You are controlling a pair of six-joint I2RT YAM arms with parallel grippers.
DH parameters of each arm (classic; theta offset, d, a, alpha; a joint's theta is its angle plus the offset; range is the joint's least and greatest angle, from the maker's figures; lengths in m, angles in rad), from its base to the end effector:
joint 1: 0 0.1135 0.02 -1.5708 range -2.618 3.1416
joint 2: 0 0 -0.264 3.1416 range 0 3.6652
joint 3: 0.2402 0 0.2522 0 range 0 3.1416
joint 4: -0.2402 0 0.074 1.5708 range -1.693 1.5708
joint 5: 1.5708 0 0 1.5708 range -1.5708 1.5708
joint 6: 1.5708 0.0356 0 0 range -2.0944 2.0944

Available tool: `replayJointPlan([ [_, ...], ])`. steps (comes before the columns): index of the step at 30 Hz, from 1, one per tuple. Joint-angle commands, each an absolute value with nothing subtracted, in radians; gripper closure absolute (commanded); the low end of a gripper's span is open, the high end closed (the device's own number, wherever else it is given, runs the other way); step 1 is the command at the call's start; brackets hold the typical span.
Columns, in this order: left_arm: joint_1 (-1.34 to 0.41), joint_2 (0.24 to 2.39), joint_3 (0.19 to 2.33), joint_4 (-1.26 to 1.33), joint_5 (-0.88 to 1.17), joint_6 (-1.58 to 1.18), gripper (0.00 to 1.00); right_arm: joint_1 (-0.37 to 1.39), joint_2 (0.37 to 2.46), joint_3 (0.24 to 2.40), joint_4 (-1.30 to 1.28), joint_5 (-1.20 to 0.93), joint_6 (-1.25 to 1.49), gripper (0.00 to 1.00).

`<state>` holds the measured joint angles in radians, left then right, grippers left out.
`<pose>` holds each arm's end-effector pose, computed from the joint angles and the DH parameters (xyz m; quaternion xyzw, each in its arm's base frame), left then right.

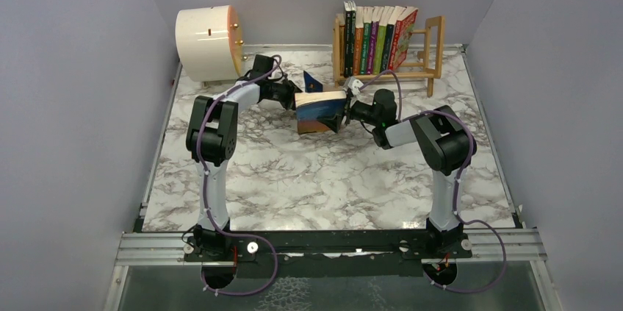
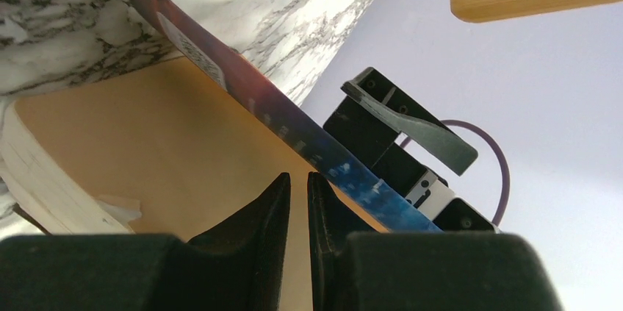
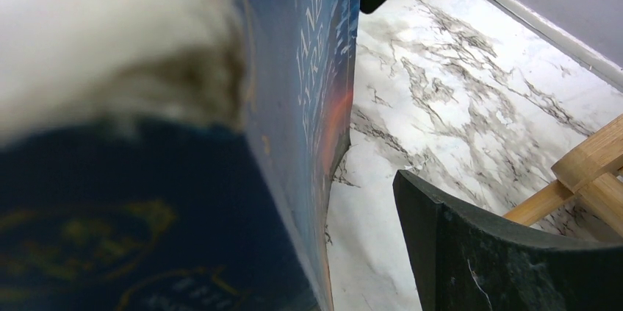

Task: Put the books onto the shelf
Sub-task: Adjust the book at the center of the board.

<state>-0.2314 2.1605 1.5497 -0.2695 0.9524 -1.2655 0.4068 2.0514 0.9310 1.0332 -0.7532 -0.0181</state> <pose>0.4432 -0.1342 0.1686 0.2785 -0.8037 0.5208 0.0731 0.3598 0.1815 0.1445 -0.3874 0.6178 0.3874 0.5641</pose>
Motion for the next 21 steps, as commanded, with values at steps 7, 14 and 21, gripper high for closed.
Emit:
replayJointPlan([
  [7, -0.256, 2.242, 1.533, -0.226, 0.956, -1.253, 0.91, 0.41, 2.073, 0.969, 1.026, -0.746, -0.017, 0.06],
  [14, -0.251, 2.252, 1.528, -0.225, 0.96, -1.25, 0.92, 0.409, 2.074, 0.972, 1.023, -0.749, -0.016, 0.08],
  [21, -0.193, 2.188, 1.509, -0.292, 0.926, -1.222, 0.92, 0.408, 2.073, 0.966, 1.029, -0.753, -0.017, 0.15],
])
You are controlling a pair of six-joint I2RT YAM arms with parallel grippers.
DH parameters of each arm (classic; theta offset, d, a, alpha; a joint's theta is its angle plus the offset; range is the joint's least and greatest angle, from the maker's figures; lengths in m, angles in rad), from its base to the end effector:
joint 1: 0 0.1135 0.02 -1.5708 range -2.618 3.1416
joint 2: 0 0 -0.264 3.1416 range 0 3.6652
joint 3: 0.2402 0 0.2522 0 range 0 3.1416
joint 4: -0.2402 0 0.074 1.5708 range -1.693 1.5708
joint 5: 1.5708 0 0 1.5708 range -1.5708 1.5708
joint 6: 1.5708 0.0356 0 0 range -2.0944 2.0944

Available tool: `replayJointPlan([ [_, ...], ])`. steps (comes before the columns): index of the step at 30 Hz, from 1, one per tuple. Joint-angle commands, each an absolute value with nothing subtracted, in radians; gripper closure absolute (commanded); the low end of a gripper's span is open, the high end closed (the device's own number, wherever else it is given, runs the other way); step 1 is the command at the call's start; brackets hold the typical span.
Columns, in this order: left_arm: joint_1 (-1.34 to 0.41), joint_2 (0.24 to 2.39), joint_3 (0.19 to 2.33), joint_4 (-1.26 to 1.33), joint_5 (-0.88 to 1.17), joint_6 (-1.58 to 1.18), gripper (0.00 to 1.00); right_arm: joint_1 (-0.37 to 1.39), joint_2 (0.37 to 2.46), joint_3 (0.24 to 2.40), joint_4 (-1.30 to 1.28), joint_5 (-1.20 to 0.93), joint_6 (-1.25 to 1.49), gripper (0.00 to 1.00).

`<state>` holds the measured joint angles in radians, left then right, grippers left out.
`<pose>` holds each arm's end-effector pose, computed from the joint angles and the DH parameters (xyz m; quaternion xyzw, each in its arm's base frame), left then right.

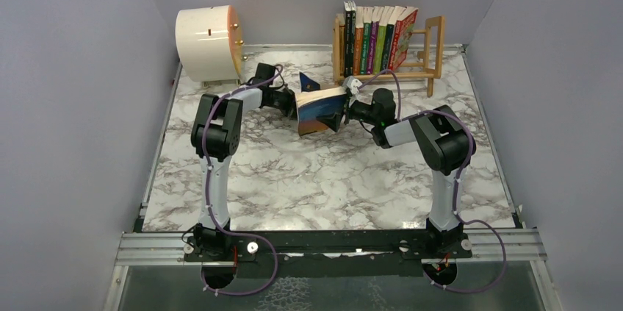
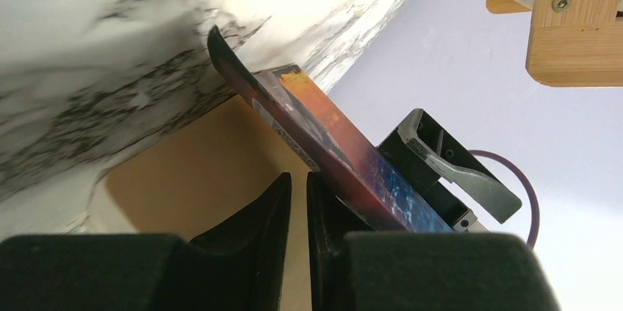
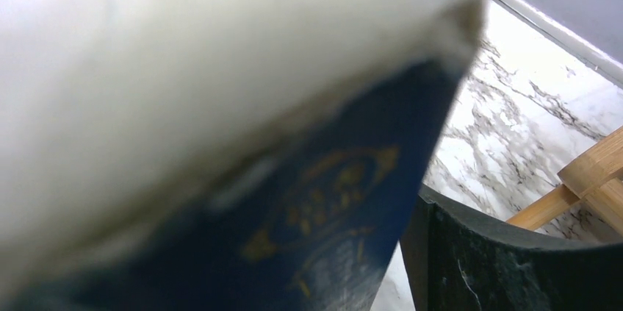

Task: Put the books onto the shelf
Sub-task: Adjust the book at the center of the board.

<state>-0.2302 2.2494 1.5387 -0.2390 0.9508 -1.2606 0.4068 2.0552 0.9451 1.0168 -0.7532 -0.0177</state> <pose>0.4467 -0.1345 0.1277 0.2954 -0.8056 0.5045 0.0959 0.3624 0.1827 0.1451 -0.3869 0.6199 0.3878 0.5618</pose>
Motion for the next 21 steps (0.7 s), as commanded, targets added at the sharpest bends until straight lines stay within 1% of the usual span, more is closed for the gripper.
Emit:
replayJointPlan([
  [1, -0.18, 2.176, 1.503, -0.302, 0.922, -1.215, 0.92, 0.408, 2.073, 0.966, 1.029, -0.753, -0.017, 0.16],
  [7, -0.098, 2.117, 1.49, -0.383, 0.893, -1.166, 0.92, 0.406, 2.07, 0.962, 1.036, -0.757, -0.011, 0.23],
  [10, -0.066, 2.085, 1.497, -0.415, 0.879, -1.15, 0.92, 0.405, 2.07, 0.96, 1.044, -0.761, -0.006, 0.32],
  [15, -0.048, 2.047, 1.53, -0.465, 0.859, -1.133, 0.92, 0.403, 2.073, 0.958, 1.063, -0.767, 0.01, 0.58],
  [19, -0.048, 2.019, 1.544, -0.479, 0.848, -1.132, 0.92, 0.401, 2.071, 0.942, 1.103, -0.774, 0.027, 0.87],
  [21, -0.048, 2.01, 1.547, -0.482, 0.85, -1.135, 0.92, 0.401, 2.068, 0.933, 1.121, -0.78, 0.035, 0.97],
])
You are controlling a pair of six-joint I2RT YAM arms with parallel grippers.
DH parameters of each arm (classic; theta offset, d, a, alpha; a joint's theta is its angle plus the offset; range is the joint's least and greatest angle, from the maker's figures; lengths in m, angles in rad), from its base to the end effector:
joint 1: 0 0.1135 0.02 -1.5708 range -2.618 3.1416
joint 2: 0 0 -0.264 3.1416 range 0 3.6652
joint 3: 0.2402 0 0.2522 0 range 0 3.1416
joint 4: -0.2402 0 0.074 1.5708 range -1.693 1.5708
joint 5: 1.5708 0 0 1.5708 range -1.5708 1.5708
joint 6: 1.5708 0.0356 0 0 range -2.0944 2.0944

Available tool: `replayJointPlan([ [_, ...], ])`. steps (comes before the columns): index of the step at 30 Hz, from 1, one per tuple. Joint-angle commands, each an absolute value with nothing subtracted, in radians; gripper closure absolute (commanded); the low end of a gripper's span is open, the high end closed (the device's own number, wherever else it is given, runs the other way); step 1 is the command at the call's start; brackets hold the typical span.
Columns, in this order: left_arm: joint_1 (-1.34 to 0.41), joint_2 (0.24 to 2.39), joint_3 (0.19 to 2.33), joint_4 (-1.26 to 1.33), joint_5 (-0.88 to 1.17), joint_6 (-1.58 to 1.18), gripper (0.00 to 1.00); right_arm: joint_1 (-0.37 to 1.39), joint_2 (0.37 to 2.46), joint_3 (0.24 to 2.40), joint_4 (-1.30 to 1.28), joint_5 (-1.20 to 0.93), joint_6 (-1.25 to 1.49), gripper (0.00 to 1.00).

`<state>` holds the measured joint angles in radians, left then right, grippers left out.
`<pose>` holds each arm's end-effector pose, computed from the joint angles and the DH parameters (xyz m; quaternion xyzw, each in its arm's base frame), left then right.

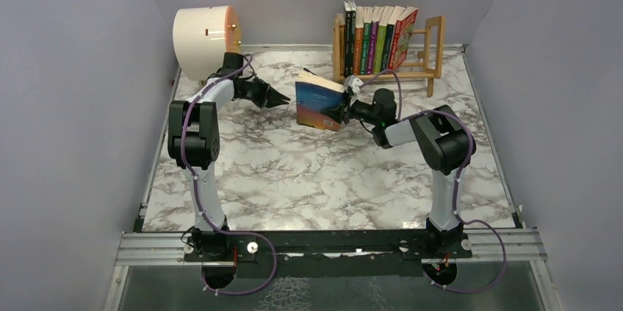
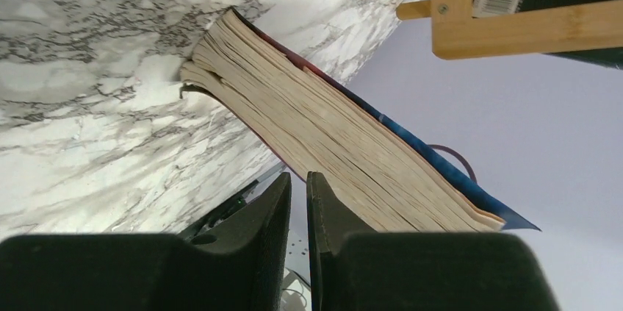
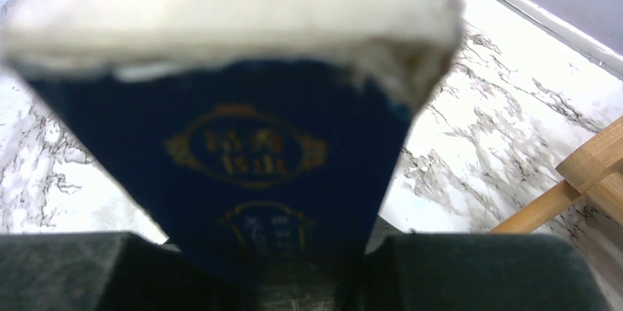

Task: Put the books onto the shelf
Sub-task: Adjust the book at the center of the board, then place the book on the shelf.

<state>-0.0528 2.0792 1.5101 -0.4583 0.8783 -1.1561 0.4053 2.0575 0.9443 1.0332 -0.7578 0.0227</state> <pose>0.4352 -0.0504 0.1799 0.3598 -0.8024 0.4751 0.0329 0.3626 0.1822 0.1456 -0.3761 0.6225 0.3994 0.5581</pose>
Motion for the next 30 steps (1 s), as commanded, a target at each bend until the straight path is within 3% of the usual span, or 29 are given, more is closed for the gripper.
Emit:
replayJointPlan([
  [1, -0.048, 2.006, 1.549, -0.484, 0.851, -1.135, 0.92, 0.402, 2.068, 0.931, 1.128, -0.783, 0.042, 0.99],
  [6, -0.048, 1.98, 1.554, -0.486, 0.84, -1.138, 0.92, 0.403, 2.053, 0.893, 1.168, -0.777, 0.046, 0.99],
  [11, -0.072, 1.973, 1.574, -0.485, 0.857, -1.14, 0.92, 0.409, 1.945, 0.795, 1.197, -0.626, 0.024, 0.99],
  [19, -0.187, 1.952, 1.684, -0.485, 0.86, -1.149, 0.92, 0.408, 1.69, 0.819, 0.901, -0.445, -0.012, 0.99],
  [30, -0.276, 1.885, 1.779, -0.489, 0.806, -1.114, 0.92, 0.408, 1.427, 1.038, 0.501, -0.113, -0.03, 0.99],
])
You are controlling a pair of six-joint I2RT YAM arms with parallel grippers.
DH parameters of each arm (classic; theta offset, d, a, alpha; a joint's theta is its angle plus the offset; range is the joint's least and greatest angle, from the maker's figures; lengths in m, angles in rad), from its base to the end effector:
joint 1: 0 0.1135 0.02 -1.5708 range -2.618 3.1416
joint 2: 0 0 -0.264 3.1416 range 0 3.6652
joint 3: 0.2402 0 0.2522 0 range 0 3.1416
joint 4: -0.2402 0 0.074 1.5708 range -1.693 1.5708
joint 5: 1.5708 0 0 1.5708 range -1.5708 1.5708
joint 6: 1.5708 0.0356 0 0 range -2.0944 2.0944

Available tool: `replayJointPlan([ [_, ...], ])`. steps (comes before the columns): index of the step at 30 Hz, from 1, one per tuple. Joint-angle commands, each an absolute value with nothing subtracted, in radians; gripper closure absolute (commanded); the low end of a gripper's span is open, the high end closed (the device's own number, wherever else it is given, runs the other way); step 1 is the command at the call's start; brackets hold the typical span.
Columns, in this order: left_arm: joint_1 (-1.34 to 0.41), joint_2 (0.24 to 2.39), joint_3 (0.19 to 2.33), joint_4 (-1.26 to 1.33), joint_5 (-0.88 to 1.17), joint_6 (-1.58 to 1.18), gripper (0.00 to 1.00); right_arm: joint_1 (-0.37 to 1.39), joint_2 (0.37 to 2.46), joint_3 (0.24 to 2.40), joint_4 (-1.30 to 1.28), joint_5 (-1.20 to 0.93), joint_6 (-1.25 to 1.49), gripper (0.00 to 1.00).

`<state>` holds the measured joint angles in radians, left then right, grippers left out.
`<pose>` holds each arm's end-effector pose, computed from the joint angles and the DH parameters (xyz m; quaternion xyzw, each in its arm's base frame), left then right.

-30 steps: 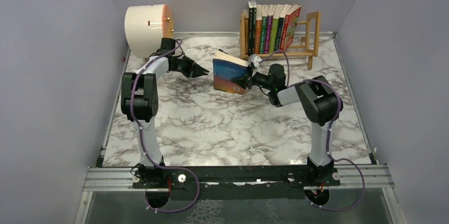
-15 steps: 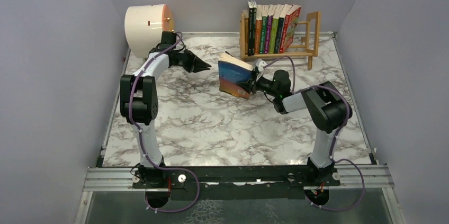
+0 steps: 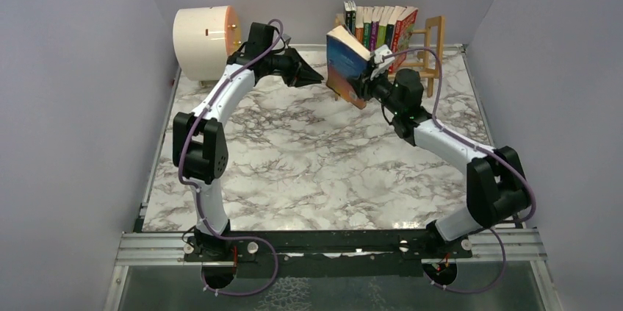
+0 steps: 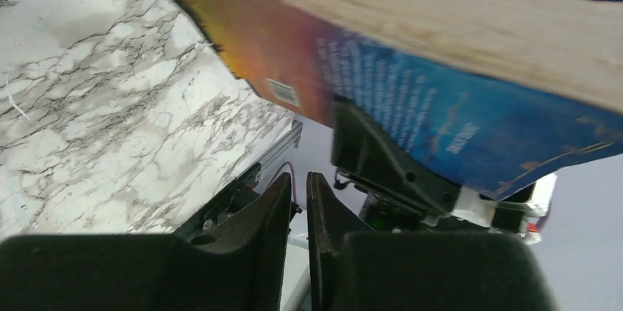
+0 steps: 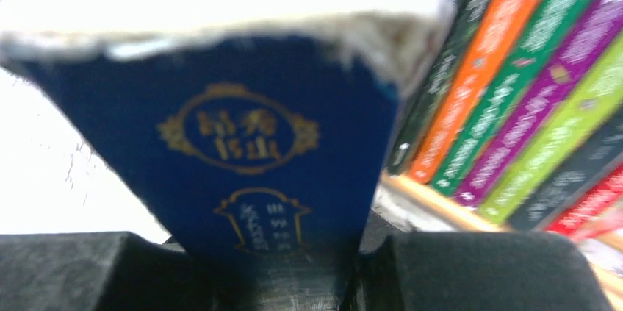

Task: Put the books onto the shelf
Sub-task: Place the book on the shelf.

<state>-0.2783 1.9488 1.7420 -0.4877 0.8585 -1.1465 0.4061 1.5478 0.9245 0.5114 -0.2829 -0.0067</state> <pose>0.4197 -0.1479 0.3050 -0.1861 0.8213 -0.5374 0.0456 0.3225 0.1495 0.2711 -0.2432 0.7032 0.2339 0.6258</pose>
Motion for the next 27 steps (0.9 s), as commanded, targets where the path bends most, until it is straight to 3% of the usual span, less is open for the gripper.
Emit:
replayJointPlan([
  [1, -0.277, 1.882, 1.778, -0.491, 0.804, -1.107, 0.92, 0.408, 1.415, 1.065, 0.472, -0.093, -0.037, 0.99],
  [9, -0.302, 1.864, 1.749, -0.492, 0.781, -1.075, 0.92, 0.406, 1.399, 1.35, 0.183, 0.214, -0.025, 0.99],
  [14, -0.321, 1.845, 1.736, -0.512, 0.719, -1.037, 0.93, 0.395, 1.499, 1.662, -0.096, 0.388, -0.029, 0.99],
  [22, -0.328, 1.844, 1.685, -0.514, 0.712, -1.025, 0.93, 0.303, 1.719, 2.02, -0.463, 0.396, 0.073, 0.99],
  [27, -0.33, 1.844, 1.669, -0.513, 0.703, -1.026, 0.93, 0.246, 1.749, 2.042, -0.503, 0.395, 0.115, 0.99],
])
